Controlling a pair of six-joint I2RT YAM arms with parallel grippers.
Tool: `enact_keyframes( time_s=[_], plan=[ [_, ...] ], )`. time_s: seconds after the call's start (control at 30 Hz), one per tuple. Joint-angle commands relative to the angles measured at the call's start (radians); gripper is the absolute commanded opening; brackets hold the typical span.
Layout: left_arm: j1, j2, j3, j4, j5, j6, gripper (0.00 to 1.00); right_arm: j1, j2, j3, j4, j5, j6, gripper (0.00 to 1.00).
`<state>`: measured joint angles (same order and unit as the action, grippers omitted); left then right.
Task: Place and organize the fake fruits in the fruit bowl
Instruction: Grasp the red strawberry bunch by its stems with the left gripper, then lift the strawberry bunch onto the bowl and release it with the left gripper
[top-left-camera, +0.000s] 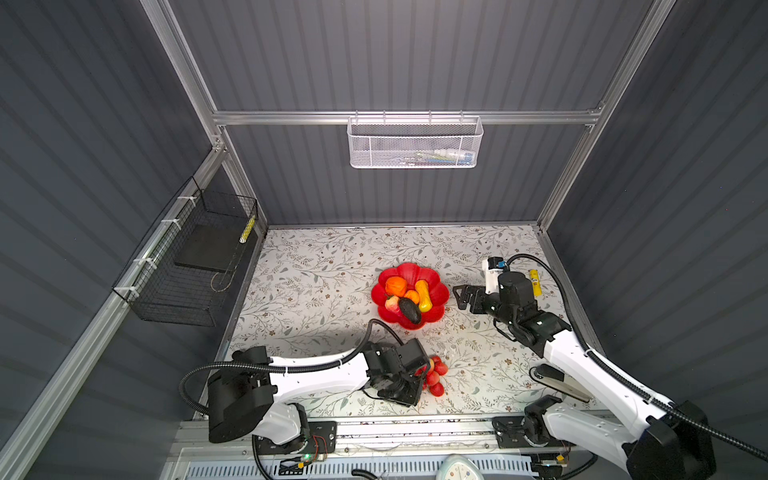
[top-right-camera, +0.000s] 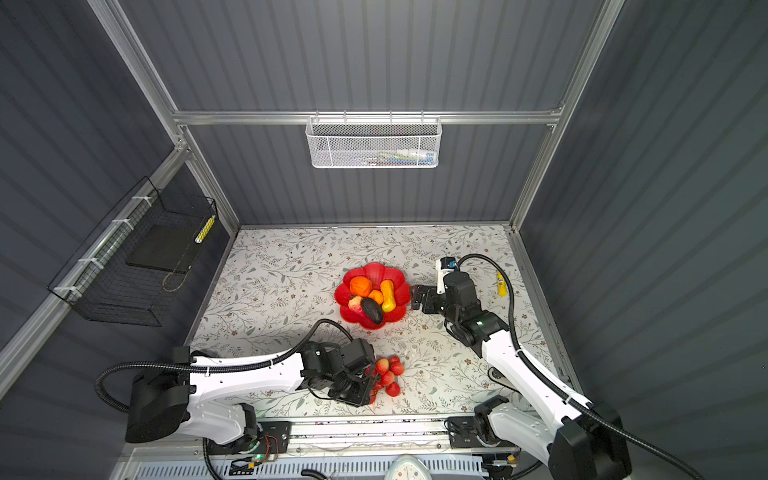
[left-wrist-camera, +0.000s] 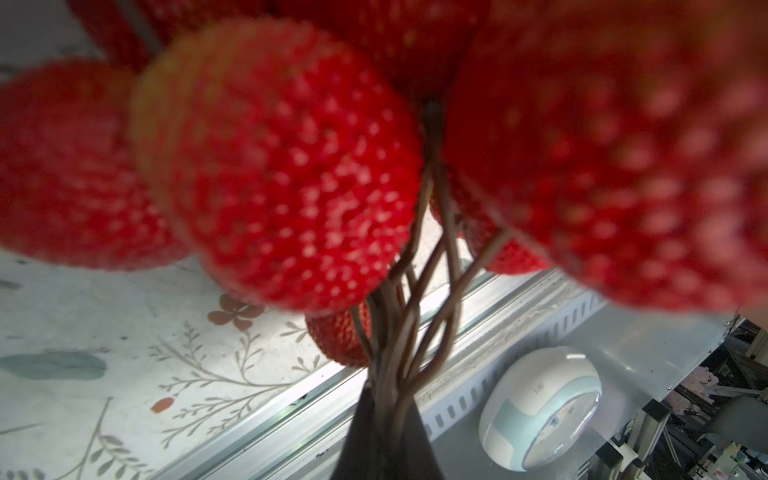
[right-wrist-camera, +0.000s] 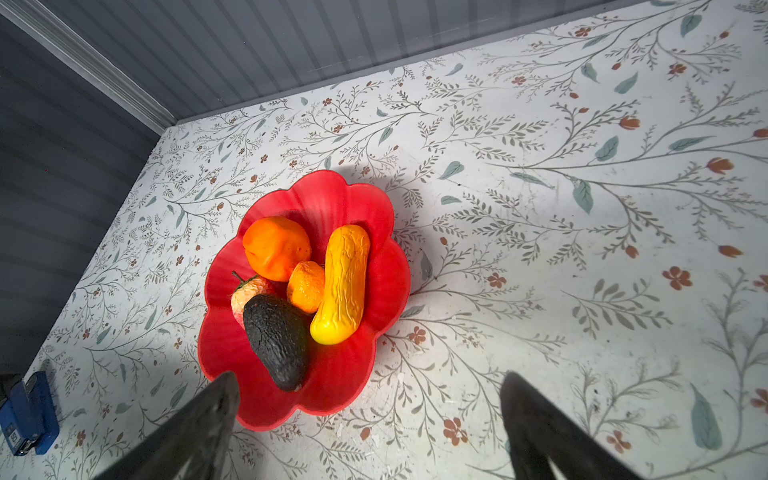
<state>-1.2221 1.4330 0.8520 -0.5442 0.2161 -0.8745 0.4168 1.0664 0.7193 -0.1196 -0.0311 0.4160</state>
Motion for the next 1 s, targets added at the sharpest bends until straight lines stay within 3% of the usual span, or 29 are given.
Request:
enact_keyframes(
  time_s=[0.0, 0.2, 0.4, 0.63, 0.73, 0.97],
  plan=[
    [0.012, -0.075, 0.049, -0.057, -0.05, 0.045, 0.0, -0.006, 0.0, -0.008, 0.014, -0.006, 0.01, 0.97],
    [0.049, -0.235, 0.167, -0.102, -0.147, 0.171, 0.0, -0.007, -0.025, -0.014, 0.008, 0.029, 0.015, 0.98],
    [0.123, -0.225, 0.343, -0.107, -0.167, 0.345, 0.0, -0.014, -0.096, -0.028, 0.003, 0.069, 0.017, 0.99],
    [0.314, -0.063, 0.445, 0.028, -0.101, 0.551, 0.0, -0.025, -0.225, -0.039, -0.048, 0.135, 0.017, 0.99],
    [0.399, 0.032, 0.472, 0.098, -0.035, 0.587, 0.0, -0.029, -0.275, -0.038, -0.087, 0.154, 0.009, 0.99],
    [0.485, 0.223, 0.479, 0.288, 0.021, 0.636, 0.0, -0.033, -0.331, -0.052, -0.126, 0.174, 0.003, 0.99]
  ],
)
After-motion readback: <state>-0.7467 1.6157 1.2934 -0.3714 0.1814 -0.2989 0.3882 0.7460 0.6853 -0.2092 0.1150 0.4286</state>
